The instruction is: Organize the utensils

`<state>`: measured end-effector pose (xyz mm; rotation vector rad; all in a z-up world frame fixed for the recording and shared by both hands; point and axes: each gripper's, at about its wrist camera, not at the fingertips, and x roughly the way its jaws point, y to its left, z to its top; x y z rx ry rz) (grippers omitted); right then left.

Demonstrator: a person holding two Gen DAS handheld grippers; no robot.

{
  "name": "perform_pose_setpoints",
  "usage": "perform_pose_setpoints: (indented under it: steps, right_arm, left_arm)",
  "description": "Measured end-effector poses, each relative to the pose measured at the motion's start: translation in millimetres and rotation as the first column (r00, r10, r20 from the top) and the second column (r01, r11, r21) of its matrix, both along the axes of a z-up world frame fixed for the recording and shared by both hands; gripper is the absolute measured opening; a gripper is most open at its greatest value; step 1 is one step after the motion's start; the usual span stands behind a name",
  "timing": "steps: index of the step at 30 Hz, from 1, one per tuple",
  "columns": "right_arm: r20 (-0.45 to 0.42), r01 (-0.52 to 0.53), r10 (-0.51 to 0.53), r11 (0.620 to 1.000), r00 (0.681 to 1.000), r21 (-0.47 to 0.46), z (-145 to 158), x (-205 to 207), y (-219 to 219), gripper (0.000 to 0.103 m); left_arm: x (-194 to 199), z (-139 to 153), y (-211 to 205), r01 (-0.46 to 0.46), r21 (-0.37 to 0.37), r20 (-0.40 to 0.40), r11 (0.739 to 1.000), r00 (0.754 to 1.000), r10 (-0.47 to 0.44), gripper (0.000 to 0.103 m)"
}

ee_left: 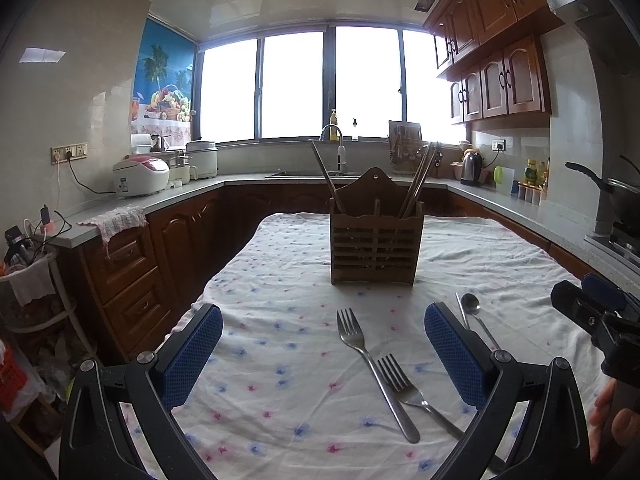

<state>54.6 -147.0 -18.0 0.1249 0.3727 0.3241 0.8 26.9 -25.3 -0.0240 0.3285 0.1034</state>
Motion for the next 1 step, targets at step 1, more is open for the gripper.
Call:
perform_pose_setpoints:
  steps: [1]
  right_arm:
    - [-0.001,0.0,0.0,1.0,1.0,-0.001,0.1,0.4,0.2,0.103]
  left_arm:
    - [0.2,0.3,-0.3,-0.001,0.0,0.001,1.0,1.0,0.001,0.102]
